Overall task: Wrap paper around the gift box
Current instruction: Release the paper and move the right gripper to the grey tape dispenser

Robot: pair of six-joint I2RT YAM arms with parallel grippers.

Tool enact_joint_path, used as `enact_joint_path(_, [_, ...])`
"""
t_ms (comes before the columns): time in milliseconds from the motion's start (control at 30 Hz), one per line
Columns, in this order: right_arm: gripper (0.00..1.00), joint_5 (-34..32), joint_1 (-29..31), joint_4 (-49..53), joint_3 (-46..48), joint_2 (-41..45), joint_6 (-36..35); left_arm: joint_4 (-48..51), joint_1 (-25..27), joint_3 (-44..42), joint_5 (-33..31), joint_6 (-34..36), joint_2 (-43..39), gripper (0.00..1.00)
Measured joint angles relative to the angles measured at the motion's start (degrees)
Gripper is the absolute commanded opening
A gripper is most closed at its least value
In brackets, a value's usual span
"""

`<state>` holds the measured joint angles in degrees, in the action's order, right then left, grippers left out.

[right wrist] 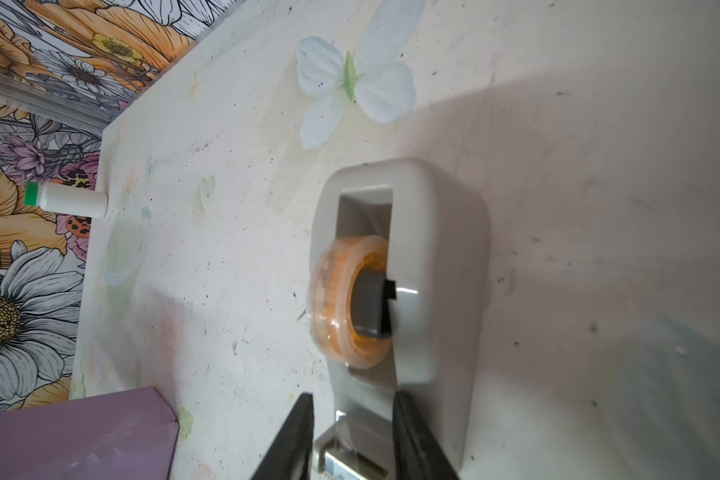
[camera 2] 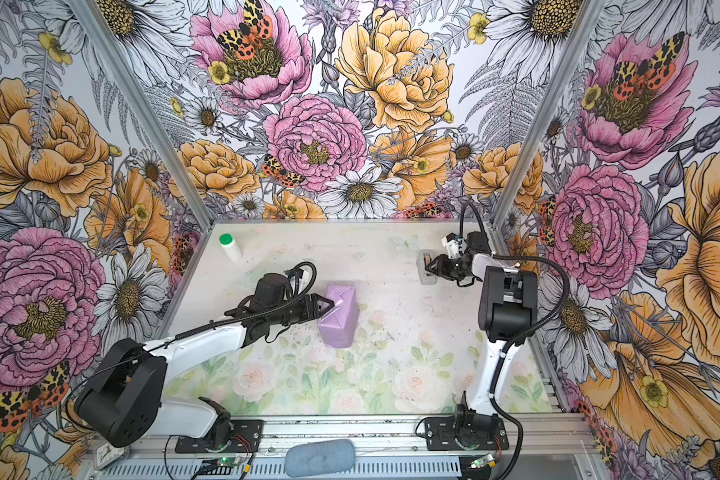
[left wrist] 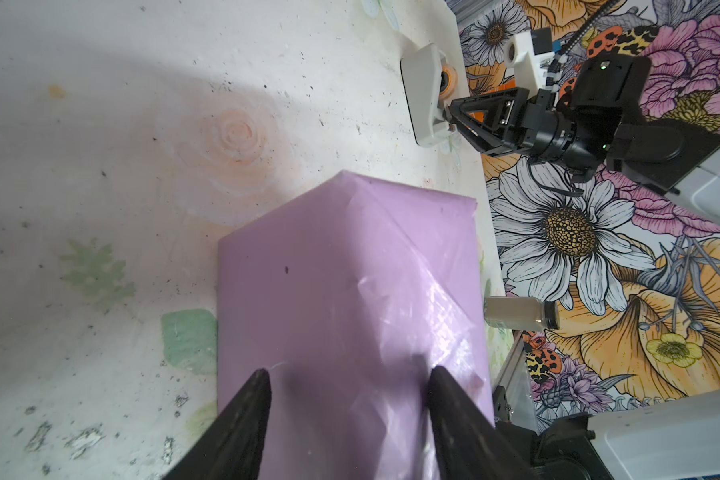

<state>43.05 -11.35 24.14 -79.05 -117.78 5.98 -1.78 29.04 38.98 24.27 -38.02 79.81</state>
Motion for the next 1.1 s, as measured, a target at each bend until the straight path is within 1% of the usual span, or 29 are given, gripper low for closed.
enact_joint_path(233, [0.30,4.2,-0.7,1.8,-1.8,-2.0,-1.7,0.0,0.0,0.0,0.0,0.0,0.0,0.61])
enact_joint_path(333, [0.27,4.8,-1.0,2.6,-2.3,-2.4,-3.1,0.0,0.0,0.0,0.0,0.0,0.0,0.61])
enact_joint_path(567, [0.23,5.0,-1.1,6.7,-5.3,-4.0,-5.5,-0.1,0.0,0.0,0.0,0.0,0.0,0.61])
enact_joint_path(767, [0.22,6.2,-1.3,9.1,-7.2,-5.3,-7.5,-0.2,0.0,0.0,0.0,0.0,0.0,0.61])
enact_joint_path(1100, [0.20,10.0,-1.4,11.8,-10.3,-7.9,-9.1,-0.2,0.1,0.0,0.0,0.0,0.1,0.61])
